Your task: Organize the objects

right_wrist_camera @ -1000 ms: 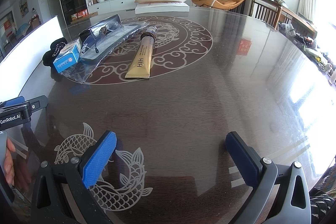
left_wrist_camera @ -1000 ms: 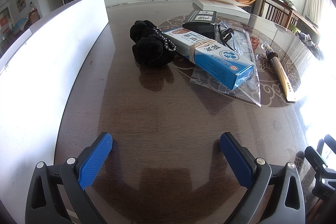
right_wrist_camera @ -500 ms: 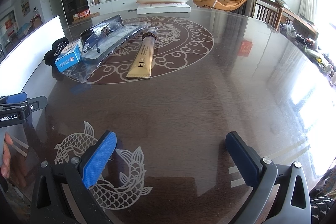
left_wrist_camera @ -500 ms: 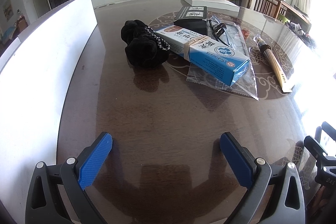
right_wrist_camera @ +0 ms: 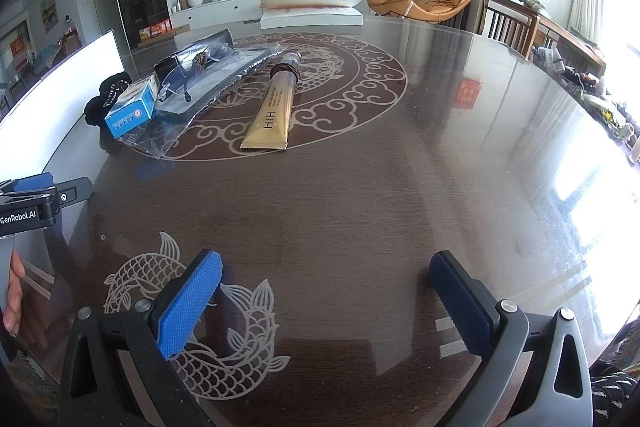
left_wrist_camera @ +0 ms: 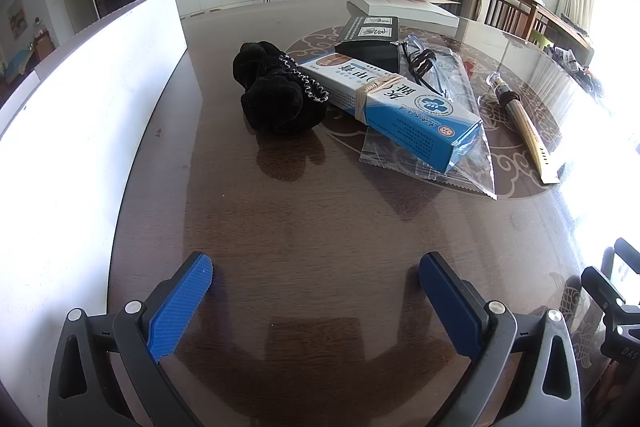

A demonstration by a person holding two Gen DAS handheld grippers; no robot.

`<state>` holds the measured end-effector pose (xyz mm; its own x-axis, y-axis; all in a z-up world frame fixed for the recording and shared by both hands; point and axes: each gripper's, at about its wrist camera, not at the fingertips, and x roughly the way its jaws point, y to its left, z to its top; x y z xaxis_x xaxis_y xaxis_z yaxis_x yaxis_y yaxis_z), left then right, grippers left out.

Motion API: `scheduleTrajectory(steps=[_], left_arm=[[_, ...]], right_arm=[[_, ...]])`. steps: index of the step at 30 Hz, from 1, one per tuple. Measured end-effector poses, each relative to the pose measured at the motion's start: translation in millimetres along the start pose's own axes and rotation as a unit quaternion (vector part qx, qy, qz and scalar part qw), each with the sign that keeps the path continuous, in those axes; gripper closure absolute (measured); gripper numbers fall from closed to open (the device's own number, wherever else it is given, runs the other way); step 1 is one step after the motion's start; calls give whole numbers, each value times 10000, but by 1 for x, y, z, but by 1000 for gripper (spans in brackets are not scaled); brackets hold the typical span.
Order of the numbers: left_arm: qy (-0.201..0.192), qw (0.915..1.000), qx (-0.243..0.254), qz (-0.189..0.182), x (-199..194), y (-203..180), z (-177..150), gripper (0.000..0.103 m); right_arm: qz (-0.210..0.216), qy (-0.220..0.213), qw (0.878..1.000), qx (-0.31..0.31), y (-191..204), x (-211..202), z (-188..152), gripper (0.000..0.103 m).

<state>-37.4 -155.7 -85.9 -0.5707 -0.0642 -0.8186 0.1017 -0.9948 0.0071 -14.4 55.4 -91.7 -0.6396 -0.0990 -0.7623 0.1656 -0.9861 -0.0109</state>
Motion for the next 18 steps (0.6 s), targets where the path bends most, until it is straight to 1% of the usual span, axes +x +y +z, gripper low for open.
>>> scheduleTrajectory(steps=[6,10,12,14,16,18], left_arm=[[-1,10000,-1,0,0,0,0,0],[-2,10000,-2,0,0,0,0,0],[-8,10000,-5,10,0,0,-1,0],[-17,10000,-18,13,-1,0,0,0],[-20,10000,-21,12,-1,0,0,0],[-20,10000,-20,13,-1,0,0,0]], right_arm=[[15,4,10000,-5,0,0,0,0],[123,228,9996,-102,-5,0,4,0],[207,220,9994,159,-16,0,7,0],[350,236,9975,569,-30,1,15,0],[512,242,9950,827,-37,4,31,0],[667,180,9939,862,-34,9,53,0]])
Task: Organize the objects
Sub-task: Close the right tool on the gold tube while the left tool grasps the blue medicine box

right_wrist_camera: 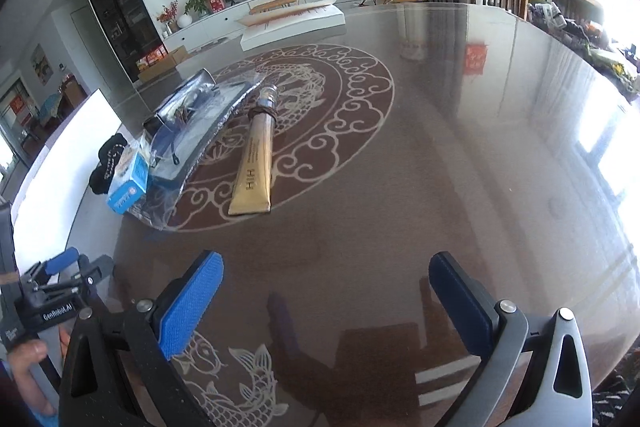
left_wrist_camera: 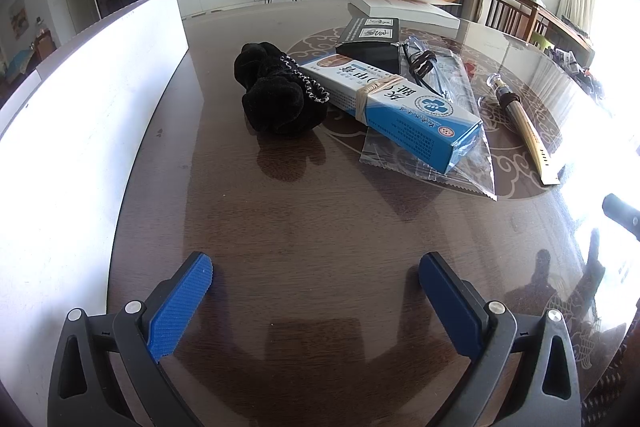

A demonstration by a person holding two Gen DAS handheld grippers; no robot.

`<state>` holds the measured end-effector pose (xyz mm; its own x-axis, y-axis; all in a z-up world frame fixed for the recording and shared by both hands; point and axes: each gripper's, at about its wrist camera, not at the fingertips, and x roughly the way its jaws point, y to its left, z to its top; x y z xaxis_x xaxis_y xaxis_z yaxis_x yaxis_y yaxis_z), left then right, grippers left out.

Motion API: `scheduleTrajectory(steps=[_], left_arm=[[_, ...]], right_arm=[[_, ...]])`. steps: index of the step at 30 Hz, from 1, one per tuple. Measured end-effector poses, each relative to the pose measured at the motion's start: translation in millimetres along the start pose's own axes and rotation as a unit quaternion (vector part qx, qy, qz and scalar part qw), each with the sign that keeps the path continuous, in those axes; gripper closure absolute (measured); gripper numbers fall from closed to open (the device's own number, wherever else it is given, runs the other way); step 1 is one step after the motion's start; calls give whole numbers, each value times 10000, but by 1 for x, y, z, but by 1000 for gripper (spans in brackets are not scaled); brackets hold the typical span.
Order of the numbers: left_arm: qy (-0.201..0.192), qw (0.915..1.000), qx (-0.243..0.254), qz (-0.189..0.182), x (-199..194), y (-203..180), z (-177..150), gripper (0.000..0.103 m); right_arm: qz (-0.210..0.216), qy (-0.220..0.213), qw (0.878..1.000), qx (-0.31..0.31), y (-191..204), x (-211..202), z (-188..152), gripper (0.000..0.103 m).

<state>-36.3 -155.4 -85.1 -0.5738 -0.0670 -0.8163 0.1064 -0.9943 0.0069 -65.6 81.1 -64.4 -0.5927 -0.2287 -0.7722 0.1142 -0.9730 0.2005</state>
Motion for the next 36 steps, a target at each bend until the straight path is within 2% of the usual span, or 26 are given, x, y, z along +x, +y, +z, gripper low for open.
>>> scheduleTrajectory(steps=[3,5,9,11,13,15,18,20,22,25,28,31,33,35,36], left_arm=[[0,10000,0,0,0,0,0,0],[0,10000,-1,0,0,0,0,0],[-3,10000,-4,-5,0,0,0,0],[-4,10000,-5,0,0,0,0,0],[-5,10000,-7,-1,0,1,0,0],[-7,10000,-10,-3,0,1,1,0],[2,10000,-10,18,0,1,1,0],[175,9998,-63,-10,-1,2,4,0],[95,9986,-345,-395,-10,3,10,1],[-160,9954,-539,-770,-26,-6,36,1],[9,9968,-437,-665,-13,-25,71,1],[236,9949,-752,-624,16,-32,92,1],[295,9930,-979,-596,31,-34,98,14],[383,9924,-1043,-531,42,-33,100,46],[373,9919,-1096,-515,43,-32,98,48]], right_arm=[[144,213,9994,-230,20,28,37,3],[150,400,9984,-378,32,53,58,18],[371,616,9958,-558,51,87,80,30],[334,590,9955,-669,56,93,82,55],[261,557,9954,-734,56,92,78,75],[321,537,9960,-645,47,84,70,76],[44,373,9971,-666,33,63,47,76],[-65,258,9977,-625,25,47,29,76],[-137,159,9981,-576,20,35,15,76],[-216,-13,9986,-491,16,24,0,76],[-318,-99,9982,-507,17,21,-5,76],[-335,-129,9975,-612,19,21,-6,76],[-325,-146,9973,-638,19,20,-6,76],[-333,-154,9971,-662,19,20,-6,76],[-335,-156,9971,-668,20,20,-6,76]])
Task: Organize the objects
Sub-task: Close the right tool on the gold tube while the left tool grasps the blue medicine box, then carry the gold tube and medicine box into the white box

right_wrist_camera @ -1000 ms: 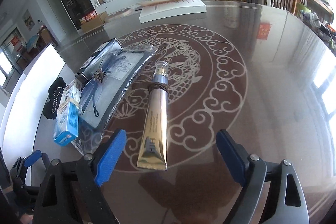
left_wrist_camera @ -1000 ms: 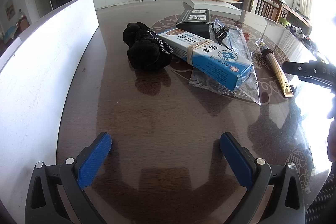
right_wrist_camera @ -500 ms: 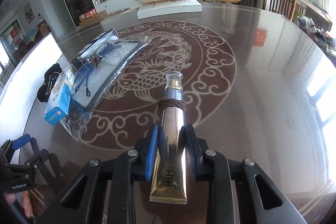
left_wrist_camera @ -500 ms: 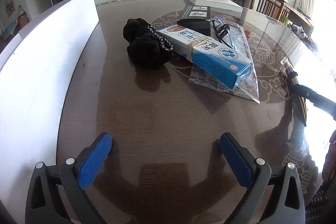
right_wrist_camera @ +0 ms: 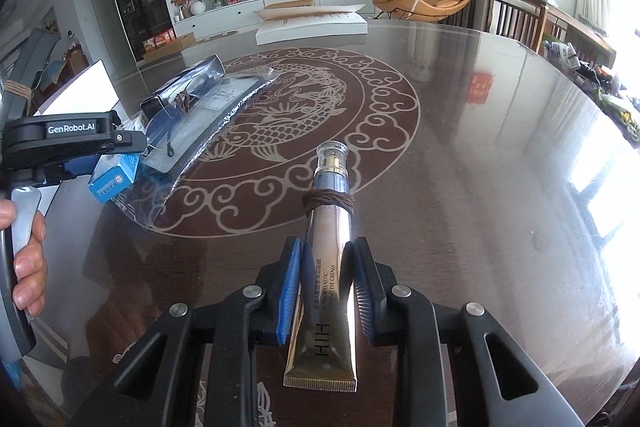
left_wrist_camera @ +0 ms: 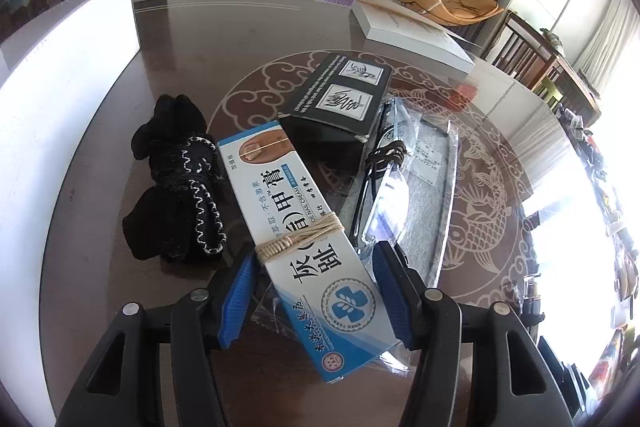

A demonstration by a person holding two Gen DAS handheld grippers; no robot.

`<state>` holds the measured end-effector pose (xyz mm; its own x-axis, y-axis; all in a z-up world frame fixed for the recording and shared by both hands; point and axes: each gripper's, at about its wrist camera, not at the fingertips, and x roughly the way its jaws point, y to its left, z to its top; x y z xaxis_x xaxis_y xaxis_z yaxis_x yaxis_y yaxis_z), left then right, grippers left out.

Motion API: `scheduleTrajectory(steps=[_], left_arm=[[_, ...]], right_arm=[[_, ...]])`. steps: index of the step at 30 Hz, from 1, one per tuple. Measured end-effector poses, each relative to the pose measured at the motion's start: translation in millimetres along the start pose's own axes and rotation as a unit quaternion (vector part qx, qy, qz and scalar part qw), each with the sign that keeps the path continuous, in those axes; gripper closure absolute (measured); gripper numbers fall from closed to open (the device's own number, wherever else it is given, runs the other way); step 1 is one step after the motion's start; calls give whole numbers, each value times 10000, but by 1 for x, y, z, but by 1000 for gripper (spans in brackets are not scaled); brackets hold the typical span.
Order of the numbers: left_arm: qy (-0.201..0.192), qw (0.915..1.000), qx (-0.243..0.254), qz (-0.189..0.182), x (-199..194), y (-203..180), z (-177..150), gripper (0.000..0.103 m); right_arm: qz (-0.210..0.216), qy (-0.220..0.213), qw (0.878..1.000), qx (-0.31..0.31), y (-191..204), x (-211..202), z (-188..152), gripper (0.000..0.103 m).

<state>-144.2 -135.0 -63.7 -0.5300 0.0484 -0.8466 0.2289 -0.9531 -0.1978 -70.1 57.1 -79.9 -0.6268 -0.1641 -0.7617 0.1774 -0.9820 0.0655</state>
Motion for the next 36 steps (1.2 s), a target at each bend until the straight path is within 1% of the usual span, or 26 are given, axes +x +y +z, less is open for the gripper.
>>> scheduleTrajectory(steps=[1,2,3,5,8,11,12,13,14,15,16,17,19,20,23,24,25,26,27,28,29,30,31,33,35,36], left_arm=[[-69,10000,-6,17,-4,3,-4,50],[-104,9999,78,52,-8,4,-9,54],[-117,9998,187,32,-14,7,-17,56],[-92,9992,394,30,-29,15,-36,56],[-3,9971,746,135,-49,29,-69,56],[161,9946,998,213,-57,42,-95,56],[88,9933,1125,268,-59,44,-101,55],[53,9912,1268,372,-60,44,-104,53],[44,9895,1371,456,-59,44,-106,45],[12,9891,1387,493,-59,47,-107,40],[31,9894,1356,521,-57,49,-106,34],[37,9904,1296,474,-56,50,-104,33],[-1,9910,1252,471,-54,52,-101,32],[-27,9908,1270,468,-54,51,-101,32],[-83,9906,1289,446,-53,50,-100,33],[-131,9906,1290,427,-54,50,-102,35],[-218,9902,1315,424,-57,50,-104,46],[-283,9896,1362,376,-58,49,-105,60],[-302,9886,1423,378,-59,47,-106,59],[-329,9884,1437,355,-59,47,-107,60],[-341,9889,1419,289,-59,48,-109,60],[-376,9894,1386,218,-61,50,-111,60],[-437,9900,1333,117,-66,51,-113,60],[-681,9895,1272,-107,-83,52,-117,60],[-945,9866,1308,-252,-102,51,-121,60],[-1078,9849,1311,-357,-112,50,-122,60]], right_arm=[[9,0,10000,5,-1,0,0,76],[27,5,10000,19,-1,0,0,76],[50,19,10000,45,-2,1,0,76],[99,20,9999,82,-3,2,0,76],[98,21,9999,74,-4,2,1,75],[125,19,9999,93,-4,2,0,75],[173,19,9998,118,-5,2,0,75],[280,20,9995,163,-7,1,0,75],[458,29,9987,237,-11,0,0,72],[660,32,9972,353,-16,-1,-1,68],[844,56,9951,518,-22,-2,-1,57],[965,70,9928,710,-30,-4,-2,50],[1063,89,9899,928,-42,-9,-1,48],[1063,138,9900,920,-45,-12,2,48],[883,330,9941,542,-36,-14,11,48],[840,448,9948,375,-30,-12,14,48],[812,586,9947,226,-22,-7,17,48],[796,729,9941,99,-14,-1,20,48],[771,867,9932,-14,-6,6,23,48],[719,963,9927,-103,0,14,25,53],[549,969,9936,-204,5,19,27,72],[331,946,9944,-342,10,20,28,76],[303,942,9946,-328,11,19,28,77],[512,867,9949,-68,7,9,25,77],[673,678,9954,-31,10,-9,22,77],[819,575,9950,-22,12,-20,22,77]])
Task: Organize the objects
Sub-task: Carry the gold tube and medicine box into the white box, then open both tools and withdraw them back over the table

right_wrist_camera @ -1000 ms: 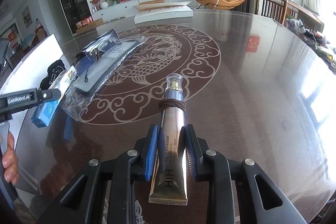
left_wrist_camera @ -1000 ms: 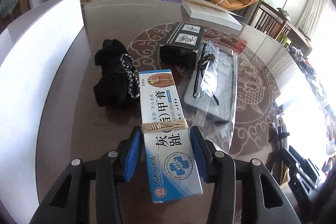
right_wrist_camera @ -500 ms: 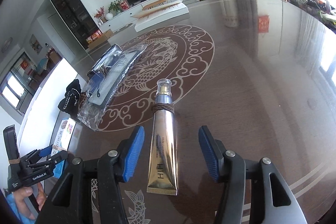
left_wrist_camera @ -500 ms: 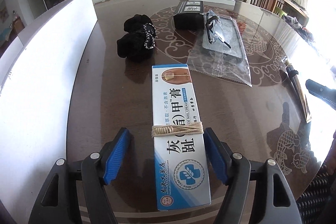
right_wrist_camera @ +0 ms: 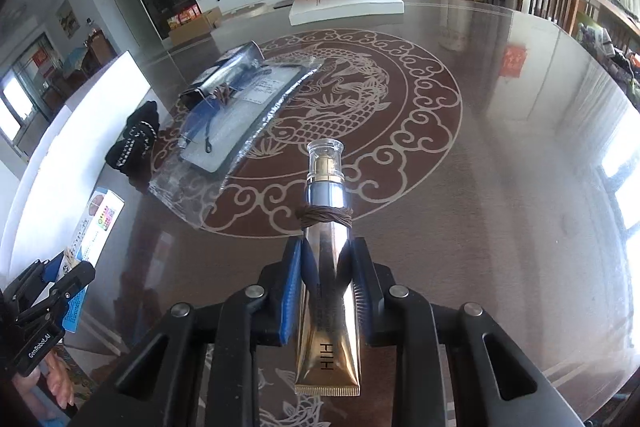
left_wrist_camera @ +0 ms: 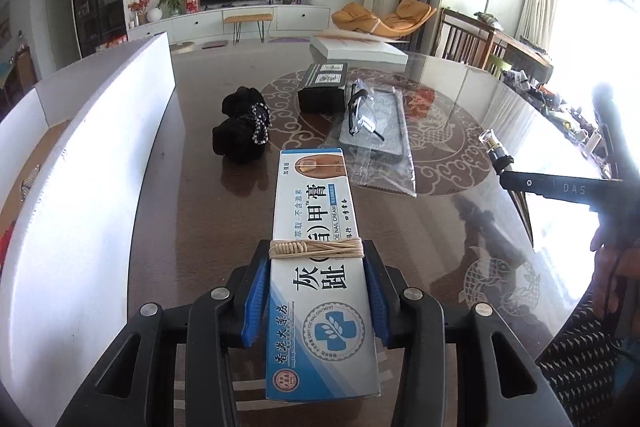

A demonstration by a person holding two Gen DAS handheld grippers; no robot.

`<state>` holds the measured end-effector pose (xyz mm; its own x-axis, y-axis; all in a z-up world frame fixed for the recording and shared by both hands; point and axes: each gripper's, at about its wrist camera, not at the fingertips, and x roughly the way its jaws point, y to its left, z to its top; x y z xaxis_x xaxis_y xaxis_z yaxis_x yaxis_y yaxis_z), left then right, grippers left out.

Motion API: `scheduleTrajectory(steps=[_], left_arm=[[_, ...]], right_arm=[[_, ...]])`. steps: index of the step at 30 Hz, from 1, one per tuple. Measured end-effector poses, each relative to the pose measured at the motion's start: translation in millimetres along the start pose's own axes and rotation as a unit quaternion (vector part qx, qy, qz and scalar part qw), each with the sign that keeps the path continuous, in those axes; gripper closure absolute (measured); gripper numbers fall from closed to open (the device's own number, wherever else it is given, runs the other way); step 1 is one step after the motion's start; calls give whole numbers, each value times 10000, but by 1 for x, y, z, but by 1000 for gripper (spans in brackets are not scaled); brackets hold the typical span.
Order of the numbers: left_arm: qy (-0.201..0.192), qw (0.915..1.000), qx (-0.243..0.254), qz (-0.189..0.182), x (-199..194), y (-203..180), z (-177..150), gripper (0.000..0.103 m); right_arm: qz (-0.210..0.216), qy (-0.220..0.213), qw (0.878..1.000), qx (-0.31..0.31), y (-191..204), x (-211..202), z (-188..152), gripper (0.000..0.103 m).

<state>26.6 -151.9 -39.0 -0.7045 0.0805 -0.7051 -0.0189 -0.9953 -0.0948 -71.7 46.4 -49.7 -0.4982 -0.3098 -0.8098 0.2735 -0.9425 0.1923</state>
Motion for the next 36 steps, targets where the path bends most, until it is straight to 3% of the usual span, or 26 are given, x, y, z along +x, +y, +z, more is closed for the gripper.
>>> scheduleTrajectory(steps=[6,10,12,15,19,22,25,26,27,28,31,33,36], left_arm=[[-864,9959,-134,-240,-63,9,17,60],[-1254,9908,-500,-118,-105,42,28,60],[-1362,9883,-672,125,-124,67,31,60],[-1383,9827,-905,834,-144,111,30,60],[-1006,9721,-1274,1690,-145,173,18,60],[-563,9660,-1520,2015,-133,210,8,59],[294,9541,-1515,2566,-98,236,-1,57],[479,9497,-1520,2695,-89,240,-5,54],[557,9459,-1526,2808,-83,242,-7,54],[496,9434,-1536,2897,-83,241,-6,53],[82,9444,-1494,2927,-94,232,-5,17],[-183,9501,-1375,2793,-97,218,3,15],[-447,9658,-1144,2286,-97,183,21,15]], right_arm=[[1149,-574,9910,-378,59,-62,0,77],[1877,-650,9774,-725,125,-82,12,77],[2213,-633,9682,-983,163,-88,21,77],[2764,-507,9509,-1299,223,-87,32,77],[3357,-172,9298,-1499,294,-68,39,77],[3418,36,9251,-1653,337,-45,37,77],[3265,342,9265,-1838,370,-12,30,73],[3154,462,9285,-1902,375,-1,28,58],[3020,523,9323,-1921,376,5,26,50],[2904,470,9365,-1911,372,6,23,38],[2634,-24,9456,-1911,338,-4,18,26],[2281,-316,9553,-1852,306,-9,17,25],[1665,-611,9716,-1569,244,-11,14,25]])
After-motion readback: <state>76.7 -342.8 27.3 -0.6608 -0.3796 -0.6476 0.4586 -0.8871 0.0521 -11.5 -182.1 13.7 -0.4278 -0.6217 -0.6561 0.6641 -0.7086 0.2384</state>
